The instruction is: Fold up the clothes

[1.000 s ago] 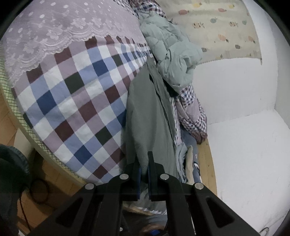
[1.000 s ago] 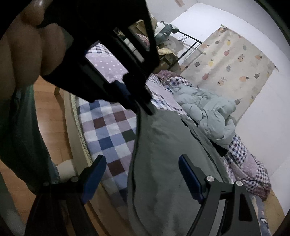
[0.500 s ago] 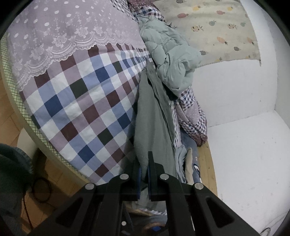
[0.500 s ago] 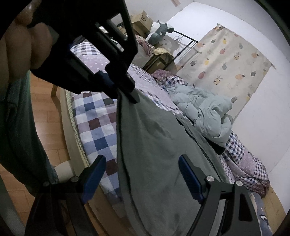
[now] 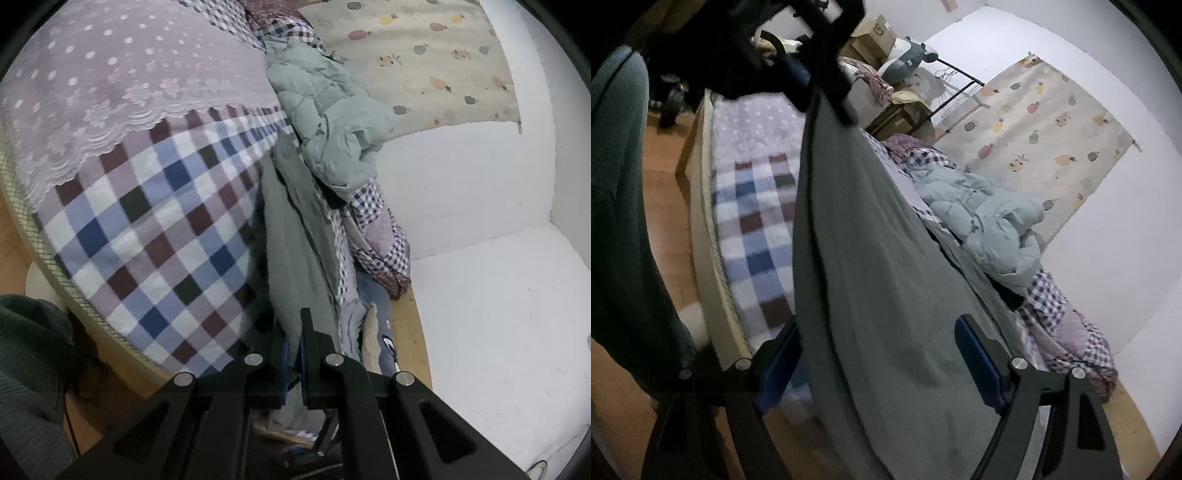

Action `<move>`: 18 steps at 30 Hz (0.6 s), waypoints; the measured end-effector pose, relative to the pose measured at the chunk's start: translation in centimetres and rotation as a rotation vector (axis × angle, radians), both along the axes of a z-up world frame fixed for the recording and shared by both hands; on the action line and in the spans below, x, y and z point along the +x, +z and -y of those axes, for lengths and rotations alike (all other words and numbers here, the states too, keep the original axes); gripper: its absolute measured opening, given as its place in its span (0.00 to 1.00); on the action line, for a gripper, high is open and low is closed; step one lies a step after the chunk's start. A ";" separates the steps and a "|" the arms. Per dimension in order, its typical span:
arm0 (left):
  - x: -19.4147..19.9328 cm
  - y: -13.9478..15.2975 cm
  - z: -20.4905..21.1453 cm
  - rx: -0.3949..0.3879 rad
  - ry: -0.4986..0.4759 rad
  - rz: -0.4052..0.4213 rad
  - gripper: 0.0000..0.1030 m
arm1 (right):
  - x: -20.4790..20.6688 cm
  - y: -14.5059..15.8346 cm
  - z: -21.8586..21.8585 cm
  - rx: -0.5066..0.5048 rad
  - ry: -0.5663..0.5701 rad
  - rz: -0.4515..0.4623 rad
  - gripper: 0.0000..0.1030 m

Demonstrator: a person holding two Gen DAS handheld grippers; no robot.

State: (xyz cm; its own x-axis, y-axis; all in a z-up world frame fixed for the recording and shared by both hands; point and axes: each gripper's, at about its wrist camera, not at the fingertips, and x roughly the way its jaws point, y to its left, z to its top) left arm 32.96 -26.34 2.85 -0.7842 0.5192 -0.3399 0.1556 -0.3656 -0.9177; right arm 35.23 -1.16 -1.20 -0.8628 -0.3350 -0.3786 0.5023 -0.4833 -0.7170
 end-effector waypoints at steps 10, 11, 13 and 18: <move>-1.4 3.3 -0.1 -0.015 -0.019 -0.052 0.03 | -2.5 -0.9 -5.2 0.074 -0.157 -0.054 0.83; -1.6 3.5 0.0 -0.016 -0.020 -0.055 0.03 | -2.8 -0.9 -5.9 0.078 -0.176 -0.053 0.83; -1.9 3.9 0.1 -0.016 -0.020 -0.061 0.03 | -3.3 -0.8 -7.5 0.083 -0.215 -0.053 0.83; -3.0 4.9 0.0 -0.023 -0.023 -0.073 0.03 | -5.1 -0.4 -11.9 0.114 -0.322 -0.046 0.83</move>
State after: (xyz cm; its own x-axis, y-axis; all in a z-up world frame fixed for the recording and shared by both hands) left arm 29.95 -26.29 7.76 -0.7955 0.5298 -0.2940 0.0796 -0.3896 -0.9176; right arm 30.13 10.78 -1.59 -0.9343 -0.0007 -0.3565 0.3033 -0.5272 -0.7938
